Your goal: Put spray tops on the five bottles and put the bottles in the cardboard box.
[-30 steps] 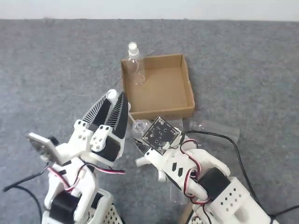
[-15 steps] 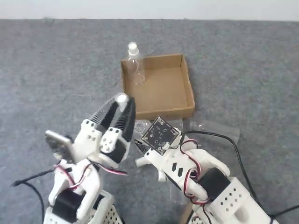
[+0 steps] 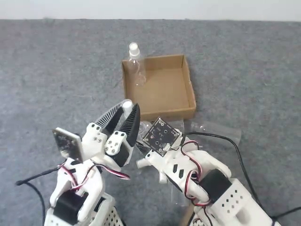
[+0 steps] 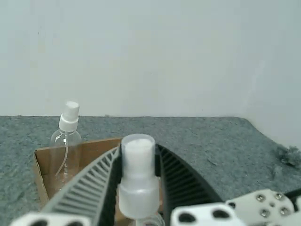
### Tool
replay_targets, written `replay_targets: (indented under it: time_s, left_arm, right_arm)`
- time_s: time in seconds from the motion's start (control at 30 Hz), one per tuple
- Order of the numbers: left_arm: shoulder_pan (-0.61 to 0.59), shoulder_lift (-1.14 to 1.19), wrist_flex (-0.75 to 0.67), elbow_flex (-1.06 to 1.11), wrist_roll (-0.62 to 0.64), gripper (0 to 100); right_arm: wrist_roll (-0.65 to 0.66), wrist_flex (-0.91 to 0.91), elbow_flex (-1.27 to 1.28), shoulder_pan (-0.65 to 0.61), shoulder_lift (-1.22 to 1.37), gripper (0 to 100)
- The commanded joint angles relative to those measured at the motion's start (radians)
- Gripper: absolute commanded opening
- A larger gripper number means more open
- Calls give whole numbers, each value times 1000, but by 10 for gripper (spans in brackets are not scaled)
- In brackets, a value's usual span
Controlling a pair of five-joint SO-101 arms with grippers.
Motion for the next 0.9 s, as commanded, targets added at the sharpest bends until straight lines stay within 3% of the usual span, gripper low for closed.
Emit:
replay_targets:
  time_s: [0.0, 0.23, 0.43, 0.87]
  left_arm:
    - [9, -15, 35, -18, -9, 12]
    - [41, -15, 58, -16, -12, 21]
    - [40, -15, 117, -19, -6, 147]
    - [34, -17, 161, -84, -11, 148]
  right_arm:
    - [34, -25, -17, 19, -24, 6]
    - [34, -22, -17, 19, -24, 6]
    - [32, -24, -17, 19, -24, 6]
    - [32, -25, -17, 19, -24, 6]
